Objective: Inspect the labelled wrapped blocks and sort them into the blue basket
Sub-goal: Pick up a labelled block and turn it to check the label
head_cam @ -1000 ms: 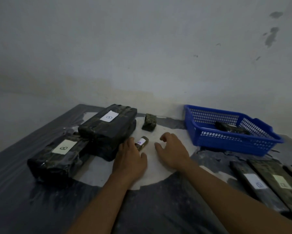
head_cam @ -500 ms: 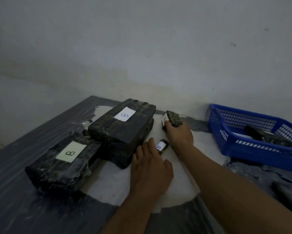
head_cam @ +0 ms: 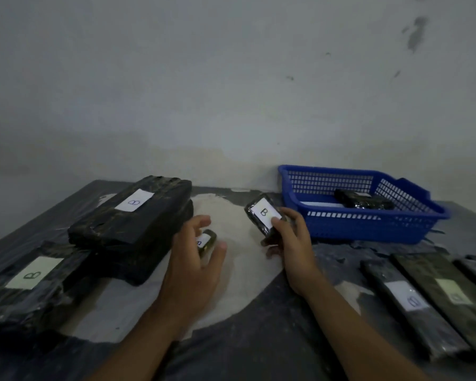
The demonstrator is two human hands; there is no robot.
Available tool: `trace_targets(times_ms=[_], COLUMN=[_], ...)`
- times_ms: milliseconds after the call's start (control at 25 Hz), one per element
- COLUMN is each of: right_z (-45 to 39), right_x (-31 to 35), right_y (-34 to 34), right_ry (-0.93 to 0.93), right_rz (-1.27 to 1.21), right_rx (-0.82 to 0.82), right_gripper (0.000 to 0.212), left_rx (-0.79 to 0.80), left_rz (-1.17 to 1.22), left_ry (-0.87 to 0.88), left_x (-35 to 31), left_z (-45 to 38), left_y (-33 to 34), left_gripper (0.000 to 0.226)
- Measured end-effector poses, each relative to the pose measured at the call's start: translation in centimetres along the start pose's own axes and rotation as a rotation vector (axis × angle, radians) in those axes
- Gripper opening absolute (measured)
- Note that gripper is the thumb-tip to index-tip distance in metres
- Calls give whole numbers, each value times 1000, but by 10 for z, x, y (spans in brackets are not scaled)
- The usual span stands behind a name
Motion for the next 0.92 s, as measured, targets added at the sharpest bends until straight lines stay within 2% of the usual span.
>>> trace_targets(times_ms=[120, 280, 400, 520, 600, 720, 920], right_z=[-2, -2, 1, 1, -4, -6, -10], right_x=[0, -2, -2, -1, -2, -4, -7], right_y=[3, 4, 6, 4, 6, 13, 11], right_ry=[1, 39, 46, 49, 40, 9, 8], right_rz=[8, 35, -1, -42, -8, 46, 49], right_rx=[82, 133, 176, 175, 178, 200, 181], right_gripper=[17, 22, 25, 26, 23, 20, 20], left_rx=[106, 135, 179, 162, 157, 139, 135], left_rz=[87, 342, 607, 561, 538, 630, 654], left_ry=[-22, -251, -229, -134, -152, -221, -172], left_x=[-9, -3, -8, -11, 0, 10, 13], left_z=[14, -2, -23, -32, -36, -38, -41], left_y=[22, 47, 78, 87, 88, 82, 82], left_gripper=[37, 57, 59, 37, 26, 17, 30])
Point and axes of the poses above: each hand's wrist, its own z-axis away from the middle knuckle, its own y-axis out of the palm, x = y × z, the point moved 7 cm from there along -z, towards the middle knuckle, and after that the axes turned 10 degrees about y, right-handed, at the moved point
